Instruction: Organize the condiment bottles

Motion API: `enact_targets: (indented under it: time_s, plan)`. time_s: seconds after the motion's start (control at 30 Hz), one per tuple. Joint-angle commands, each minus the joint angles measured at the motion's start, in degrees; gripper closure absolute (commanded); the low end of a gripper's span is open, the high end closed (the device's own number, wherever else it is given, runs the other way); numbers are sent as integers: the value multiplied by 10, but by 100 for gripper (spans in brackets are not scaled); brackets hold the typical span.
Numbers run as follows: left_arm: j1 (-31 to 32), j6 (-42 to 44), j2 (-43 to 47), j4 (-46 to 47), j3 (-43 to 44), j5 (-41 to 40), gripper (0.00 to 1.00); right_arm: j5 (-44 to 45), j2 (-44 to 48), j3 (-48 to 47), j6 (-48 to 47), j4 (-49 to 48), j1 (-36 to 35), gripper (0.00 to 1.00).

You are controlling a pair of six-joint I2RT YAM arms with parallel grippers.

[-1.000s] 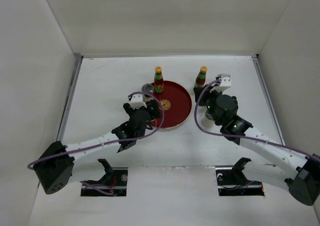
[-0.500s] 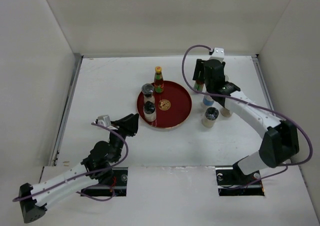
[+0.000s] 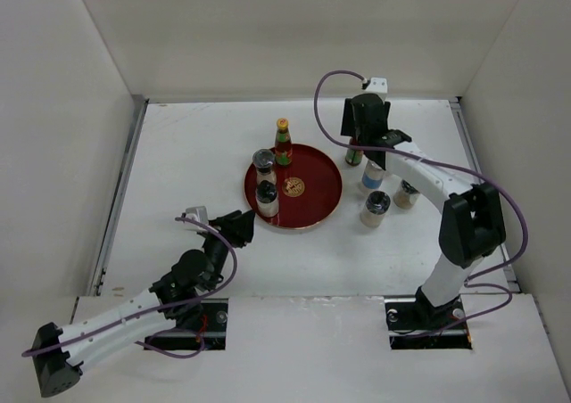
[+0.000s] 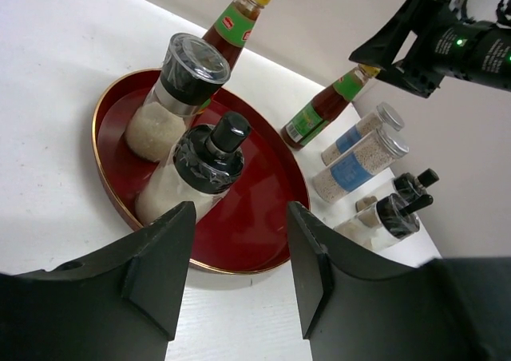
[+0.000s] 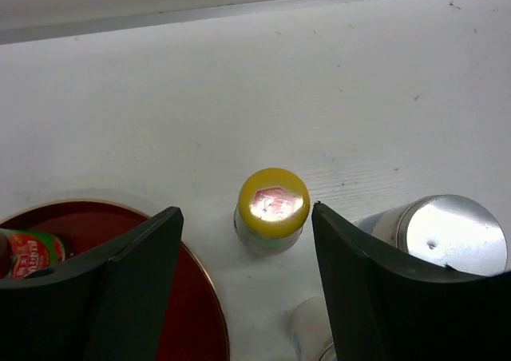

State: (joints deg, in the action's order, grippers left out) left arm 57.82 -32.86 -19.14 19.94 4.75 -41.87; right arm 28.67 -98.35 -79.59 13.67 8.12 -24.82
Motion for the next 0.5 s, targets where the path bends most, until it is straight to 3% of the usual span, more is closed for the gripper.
enact_targets:
  time_s: [0.0, 0.1, 0.47]
  plan:
    - [-4, -9, 5, 25, -6, 3, 53, 7, -18, -29, 0, -20, 17, 29]
    - [-7, -12, -5, 26, -6, 7, 52, 5, -26, -31, 6, -26, 20, 34]
    - [-14, -19, -39, 49, -12, 8, 52, 27, -41, -21, -42, -103, 16, 66]
